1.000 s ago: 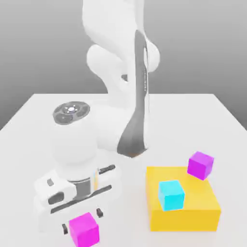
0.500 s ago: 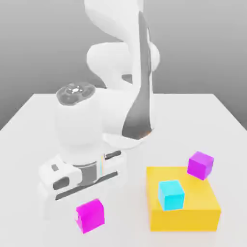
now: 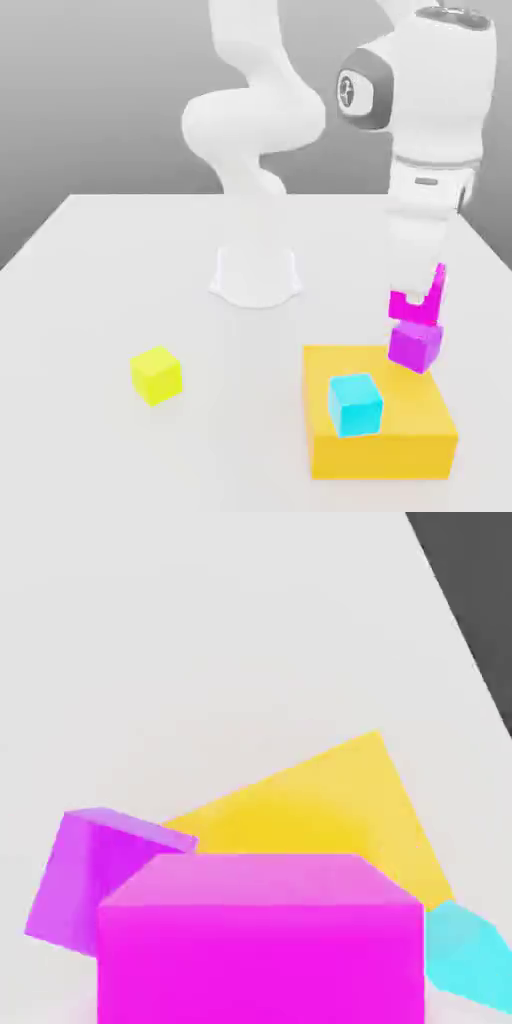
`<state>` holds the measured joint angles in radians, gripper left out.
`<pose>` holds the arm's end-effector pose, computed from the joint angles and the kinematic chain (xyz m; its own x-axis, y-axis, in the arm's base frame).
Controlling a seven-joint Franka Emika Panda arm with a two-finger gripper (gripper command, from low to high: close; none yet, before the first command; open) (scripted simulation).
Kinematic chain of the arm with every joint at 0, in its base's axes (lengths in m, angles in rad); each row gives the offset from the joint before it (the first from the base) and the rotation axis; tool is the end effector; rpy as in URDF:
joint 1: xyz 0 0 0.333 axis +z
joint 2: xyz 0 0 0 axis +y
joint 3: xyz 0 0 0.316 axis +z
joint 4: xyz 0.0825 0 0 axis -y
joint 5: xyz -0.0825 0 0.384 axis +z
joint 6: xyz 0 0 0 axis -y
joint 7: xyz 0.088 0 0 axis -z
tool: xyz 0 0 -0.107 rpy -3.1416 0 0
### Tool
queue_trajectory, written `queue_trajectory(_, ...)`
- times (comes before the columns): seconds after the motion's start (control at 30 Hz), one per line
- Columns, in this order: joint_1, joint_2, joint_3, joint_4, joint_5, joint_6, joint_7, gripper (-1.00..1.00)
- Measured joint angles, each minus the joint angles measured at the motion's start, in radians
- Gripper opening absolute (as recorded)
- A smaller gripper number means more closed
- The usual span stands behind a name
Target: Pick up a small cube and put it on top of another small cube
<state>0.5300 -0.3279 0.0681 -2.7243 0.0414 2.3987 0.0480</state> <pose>0.3194 0.2161 0.3254 0.8698 0.4934 0.0015 0.4934 -0.8698 -0.0062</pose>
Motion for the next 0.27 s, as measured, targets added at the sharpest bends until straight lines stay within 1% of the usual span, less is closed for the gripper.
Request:
queue_trajectory(0.13,0.007,0.107,0.013,-0.044,-0.007,0.148,-0.003,-1.00)
queue_trajectory(0.17,0.007,0.130,0.015,-0.051,-0.009,0.177,-0.002,1.00)
queue_trajectory(0.27,0.007,0.130,0.015,-0.051,-0.009,0.177,-0.002,1.00)
